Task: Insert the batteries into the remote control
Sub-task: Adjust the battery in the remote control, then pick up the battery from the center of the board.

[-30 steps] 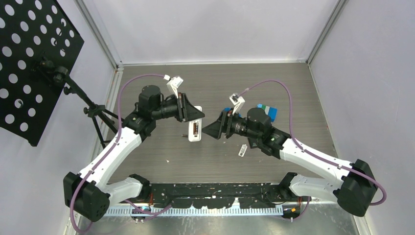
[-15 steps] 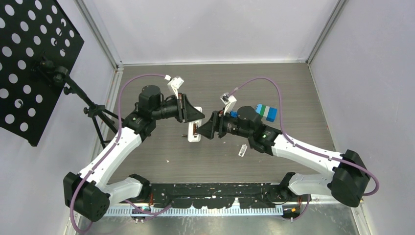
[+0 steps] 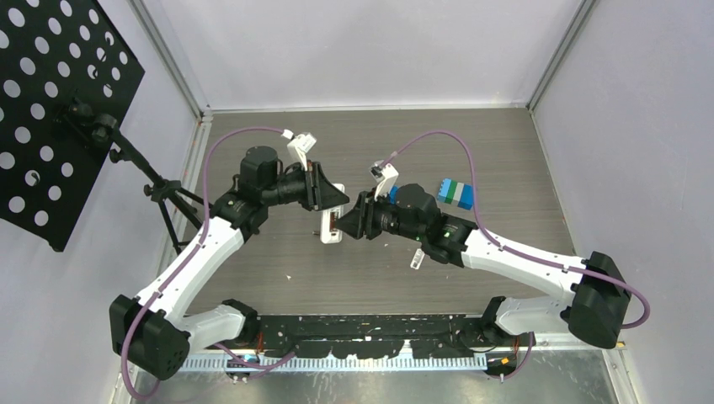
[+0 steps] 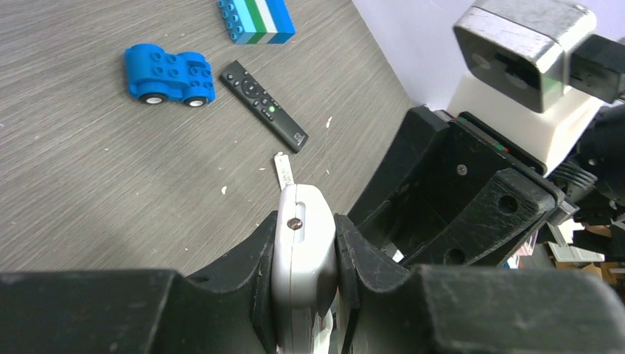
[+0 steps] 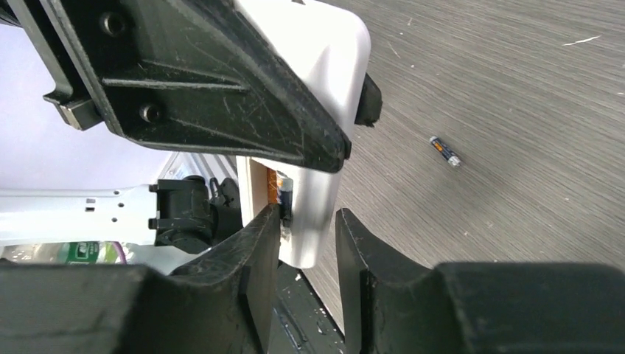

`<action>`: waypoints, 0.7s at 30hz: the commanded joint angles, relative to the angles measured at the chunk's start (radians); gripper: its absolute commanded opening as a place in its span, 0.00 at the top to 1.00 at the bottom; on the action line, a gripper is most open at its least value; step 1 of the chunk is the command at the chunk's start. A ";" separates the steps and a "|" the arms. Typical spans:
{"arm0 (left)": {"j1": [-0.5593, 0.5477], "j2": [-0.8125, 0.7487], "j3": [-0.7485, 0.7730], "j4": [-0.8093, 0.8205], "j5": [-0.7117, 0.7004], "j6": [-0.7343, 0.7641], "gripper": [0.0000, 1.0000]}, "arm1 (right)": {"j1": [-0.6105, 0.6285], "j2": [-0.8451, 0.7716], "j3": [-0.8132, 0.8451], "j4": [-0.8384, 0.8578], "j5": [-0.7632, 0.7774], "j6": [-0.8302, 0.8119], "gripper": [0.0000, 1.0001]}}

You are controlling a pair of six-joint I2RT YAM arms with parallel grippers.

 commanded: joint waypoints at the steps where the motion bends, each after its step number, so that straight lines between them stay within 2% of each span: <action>1: 0.001 -0.011 0.068 -0.037 0.021 0.024 1.00 | -0.013 -0.027 0.020 -0.102 0.148 -0.067 0.64; 6: 0.001 -0.011 0.066 -0.046 0.001 0.027 1.00 | -0.013 -0.037 0.014 -0.129 0.149 -0.054 0.65; 11: 0.004 -0.011 0.080 -0.117 -0.118 0.057 1.00 | -0.013 -0.063 0.009 -0.115 0.085 -0.018 0.46; 14: 0.010 -0.013 0.100 -0.222 -0.291 0.085 1.00 | -0.013 -0.078 0.012 -0.115 0.074 0.005 0.40; 16: 0.012 -0.016 0.106 -0.290 -0.475 0.086 1.00 | -0.013 -0.055 0.017 -0.130 0.080 0.012 0.39; 19: 0.012 -0.033 0.108 -0.374 -0.704 0.064 1.00 | -0.012 0.051 0.063 -0.196 0.090 0.012 0.39; 21: 0.013 -0.059 0.093 -0.397 -0.809 0.040 1.00 | -0.004 0.159 0.125 -0.244 0.107 0.020 0.39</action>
